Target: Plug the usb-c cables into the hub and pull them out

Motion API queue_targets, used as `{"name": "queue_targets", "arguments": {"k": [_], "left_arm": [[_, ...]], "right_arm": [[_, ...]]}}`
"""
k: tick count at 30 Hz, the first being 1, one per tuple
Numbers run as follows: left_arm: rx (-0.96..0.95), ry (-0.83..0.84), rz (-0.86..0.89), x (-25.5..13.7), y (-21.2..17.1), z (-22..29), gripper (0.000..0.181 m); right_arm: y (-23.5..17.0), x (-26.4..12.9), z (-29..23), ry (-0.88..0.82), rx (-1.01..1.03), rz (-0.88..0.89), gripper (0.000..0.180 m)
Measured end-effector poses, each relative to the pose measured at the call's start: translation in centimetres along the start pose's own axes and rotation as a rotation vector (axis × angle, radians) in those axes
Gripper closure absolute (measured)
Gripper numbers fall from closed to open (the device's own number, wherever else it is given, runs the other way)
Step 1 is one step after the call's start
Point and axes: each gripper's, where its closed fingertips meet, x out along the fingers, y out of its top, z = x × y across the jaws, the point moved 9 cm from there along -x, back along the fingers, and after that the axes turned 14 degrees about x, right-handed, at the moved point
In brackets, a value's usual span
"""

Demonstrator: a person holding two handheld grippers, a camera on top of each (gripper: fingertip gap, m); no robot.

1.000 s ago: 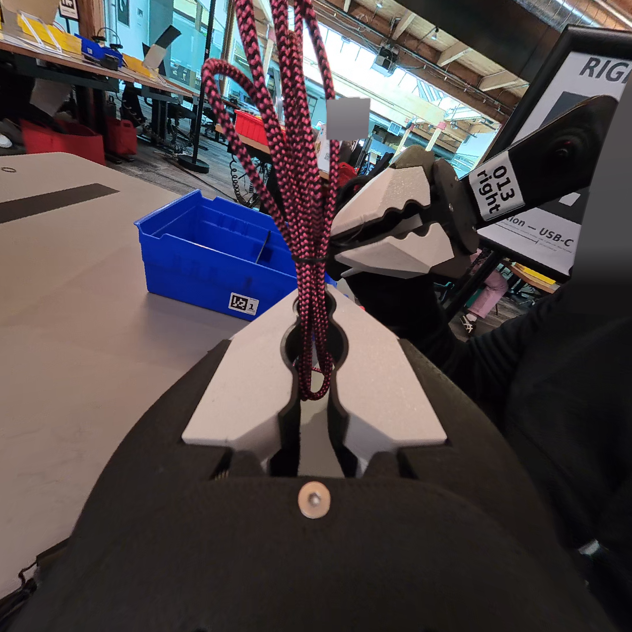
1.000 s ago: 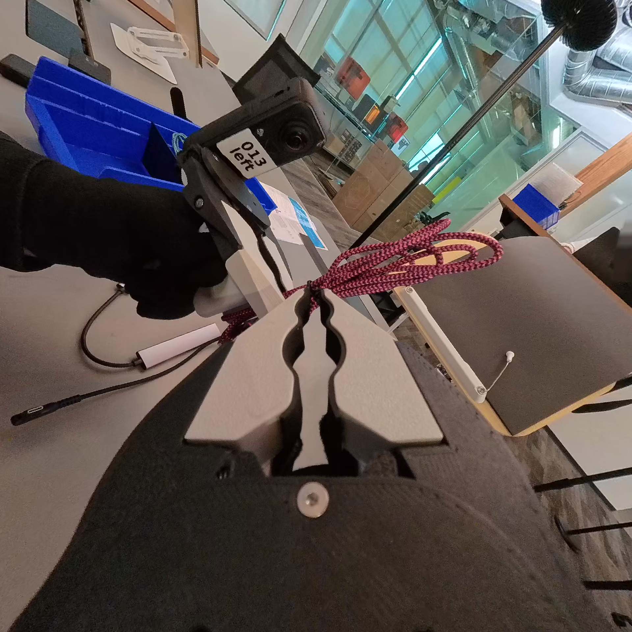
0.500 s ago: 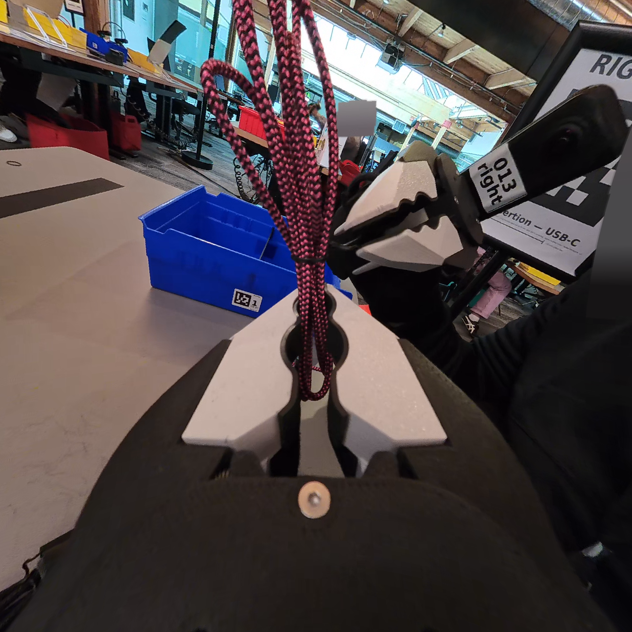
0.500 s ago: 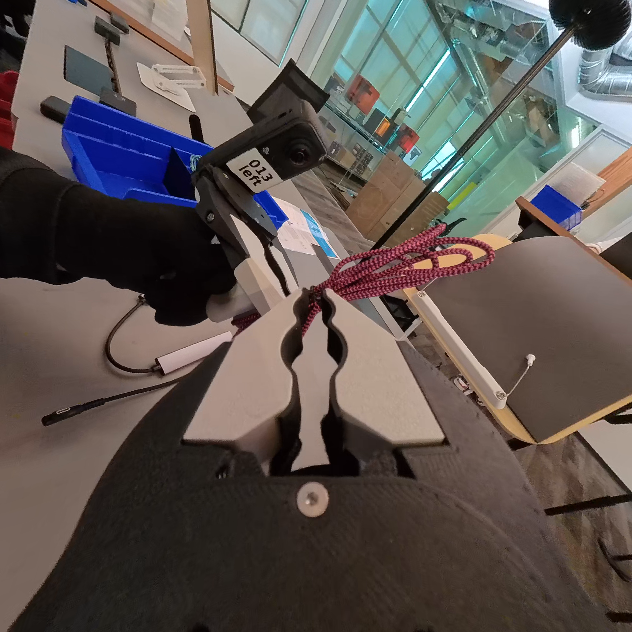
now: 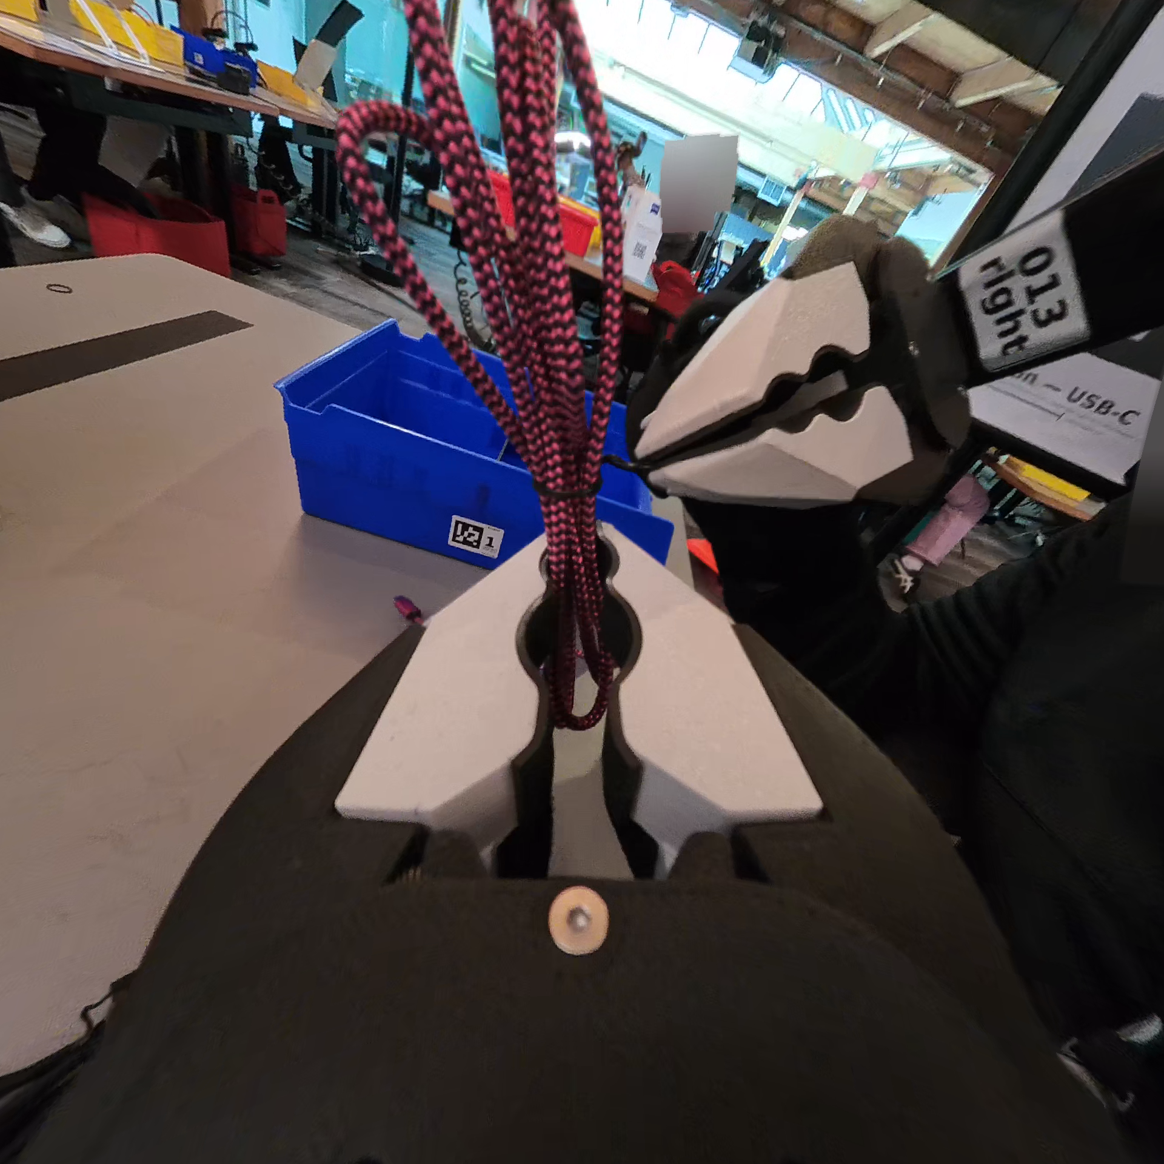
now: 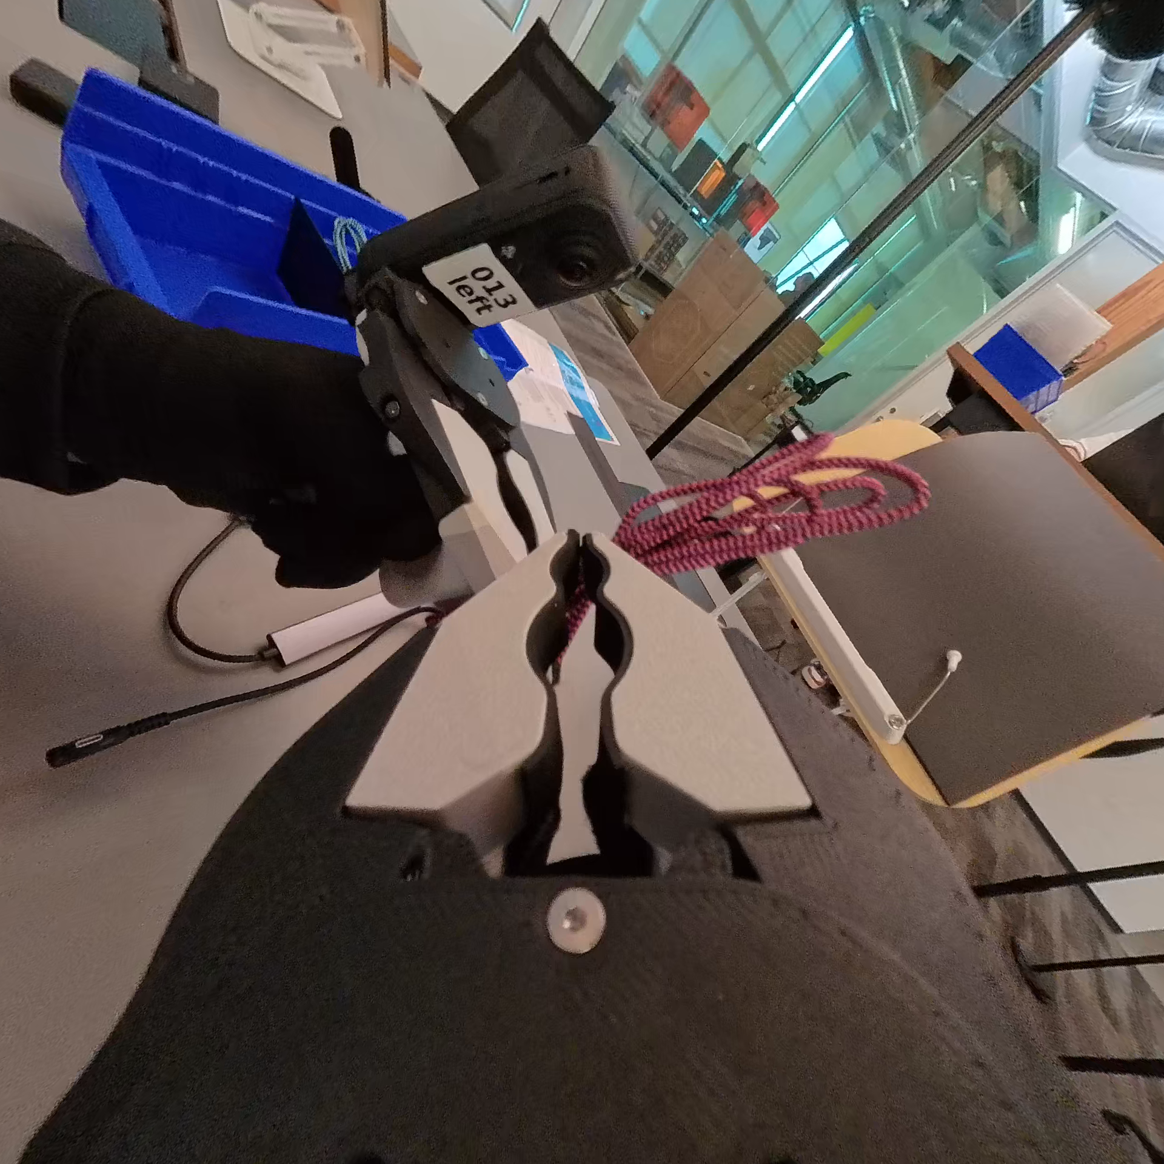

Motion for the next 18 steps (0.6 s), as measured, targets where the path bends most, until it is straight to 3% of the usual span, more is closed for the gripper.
{"name": "queue_targets", "arguments": {"k": [4,8,18], "left_arm": [[-0.004,-0.009,-0.007,0.3,-0.1,0.1,0.177],[-0.035,-0.013,0.03,-0.3,-0.2,-0.3,0.177],[-0.003,0.027,0.024,-0.1,-0.3,-0.2,0.177]], "right_arm": [[-0.2,1.2,-0.6,-0.011,-0.031,-0.059,0.18],[0.0,0.2,-0.3,0.066,0.049,0.028,0.169],[-1.3,-0.2,1.1,0.051,0.193,-0.002,0.172]]}}
